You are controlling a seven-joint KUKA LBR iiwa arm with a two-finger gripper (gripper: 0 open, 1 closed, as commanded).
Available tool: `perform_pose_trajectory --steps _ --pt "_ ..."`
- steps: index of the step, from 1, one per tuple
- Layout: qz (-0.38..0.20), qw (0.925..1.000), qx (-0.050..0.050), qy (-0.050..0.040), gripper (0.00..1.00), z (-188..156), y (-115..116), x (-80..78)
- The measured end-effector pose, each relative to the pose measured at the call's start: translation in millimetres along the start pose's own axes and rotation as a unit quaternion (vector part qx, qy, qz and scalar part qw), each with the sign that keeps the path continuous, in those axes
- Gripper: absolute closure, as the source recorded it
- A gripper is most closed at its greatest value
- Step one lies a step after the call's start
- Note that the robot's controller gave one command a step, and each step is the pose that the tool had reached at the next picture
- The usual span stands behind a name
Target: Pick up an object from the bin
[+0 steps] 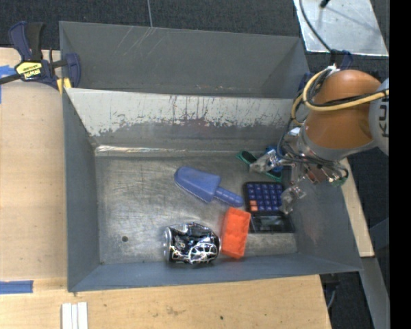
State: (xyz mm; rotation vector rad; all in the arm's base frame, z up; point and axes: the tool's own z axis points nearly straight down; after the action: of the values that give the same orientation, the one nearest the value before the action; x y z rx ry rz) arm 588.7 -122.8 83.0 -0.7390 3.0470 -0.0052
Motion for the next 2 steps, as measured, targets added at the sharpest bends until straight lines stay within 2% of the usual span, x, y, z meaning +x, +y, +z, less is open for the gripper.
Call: perform_pose_trajectory --steps 1,2 --pt "-0.035 0.9994 -0.004 -0.0062 1.0 5.5 -17.3 21.1" --pt "-0.035 0.9994 -0.004 -0.0062 1.0 5.6 -17.3 21.1"
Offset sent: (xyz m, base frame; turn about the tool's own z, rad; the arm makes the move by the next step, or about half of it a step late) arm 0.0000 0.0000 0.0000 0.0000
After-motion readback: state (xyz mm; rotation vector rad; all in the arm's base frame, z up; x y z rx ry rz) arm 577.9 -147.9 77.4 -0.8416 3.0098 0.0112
